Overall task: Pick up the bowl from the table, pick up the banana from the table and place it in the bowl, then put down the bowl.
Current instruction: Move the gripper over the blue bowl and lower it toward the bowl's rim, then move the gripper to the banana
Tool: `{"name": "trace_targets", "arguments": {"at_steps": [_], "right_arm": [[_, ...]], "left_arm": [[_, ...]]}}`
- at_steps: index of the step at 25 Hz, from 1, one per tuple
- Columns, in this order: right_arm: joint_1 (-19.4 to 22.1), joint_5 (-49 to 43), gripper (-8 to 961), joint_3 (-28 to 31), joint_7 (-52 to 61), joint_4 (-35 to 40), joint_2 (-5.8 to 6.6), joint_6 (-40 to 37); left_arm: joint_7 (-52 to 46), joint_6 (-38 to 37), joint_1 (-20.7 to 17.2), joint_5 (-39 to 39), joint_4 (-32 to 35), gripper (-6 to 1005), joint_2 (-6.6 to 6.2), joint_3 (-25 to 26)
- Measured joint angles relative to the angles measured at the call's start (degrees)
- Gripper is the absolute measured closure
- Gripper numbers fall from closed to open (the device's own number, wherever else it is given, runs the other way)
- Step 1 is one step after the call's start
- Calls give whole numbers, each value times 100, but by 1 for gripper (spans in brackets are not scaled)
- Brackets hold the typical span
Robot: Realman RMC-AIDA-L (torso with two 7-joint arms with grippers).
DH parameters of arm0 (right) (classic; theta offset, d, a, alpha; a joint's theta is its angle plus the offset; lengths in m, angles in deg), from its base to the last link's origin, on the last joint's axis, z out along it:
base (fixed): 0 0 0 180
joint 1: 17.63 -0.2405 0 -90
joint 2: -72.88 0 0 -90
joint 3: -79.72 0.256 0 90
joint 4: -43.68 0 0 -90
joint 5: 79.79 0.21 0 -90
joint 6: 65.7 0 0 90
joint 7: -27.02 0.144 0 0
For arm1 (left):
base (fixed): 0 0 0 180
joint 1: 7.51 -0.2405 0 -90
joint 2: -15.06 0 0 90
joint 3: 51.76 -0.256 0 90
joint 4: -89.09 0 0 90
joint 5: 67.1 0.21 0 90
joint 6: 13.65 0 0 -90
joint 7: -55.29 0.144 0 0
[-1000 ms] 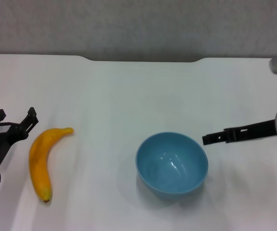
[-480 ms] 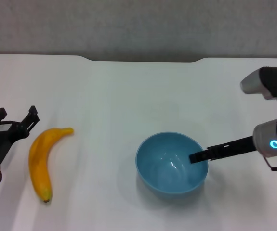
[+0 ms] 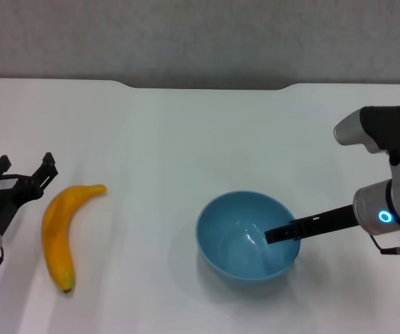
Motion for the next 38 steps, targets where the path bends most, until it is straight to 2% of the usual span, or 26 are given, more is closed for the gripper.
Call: {"name": "trace_targets", "arguments": {"at_steps": [3, 14, 22, 27, 30, 33, 38], "right_arm": [[-70, -9, 175, -3, -1, -166, 8, 14], [-58, -64, 615, -130, -142, -228, 11, 403], [-38, -64, 825, -130, -153, -236, -2, 513], [160, -37, 915, -130, -155, -40, -8, 652], [488, -18, 916, -130, -155, 395, -14, 720], [705, -15, 917, -127, -155, 733, -4, 731], [776, -12, 913, -116, -153, 867, 2, 724]], "left_arm": [[0, 0, 26, 0, 18, 108, 1, -6], [0, 0, 36, 0, 43, 108, 9, -8], [0, -1, 35, 0, 41, 107, 9, -9], [-31, -1, 3, 3, -18, 107, 7, -64], [-121, 67, -51, 13, -284, 107, -26, -296], [-147, 589, -186, 58, -903, 107, -90, -435], [389, 2062, -306, 145, -1886, 107, -147, -309]]}}
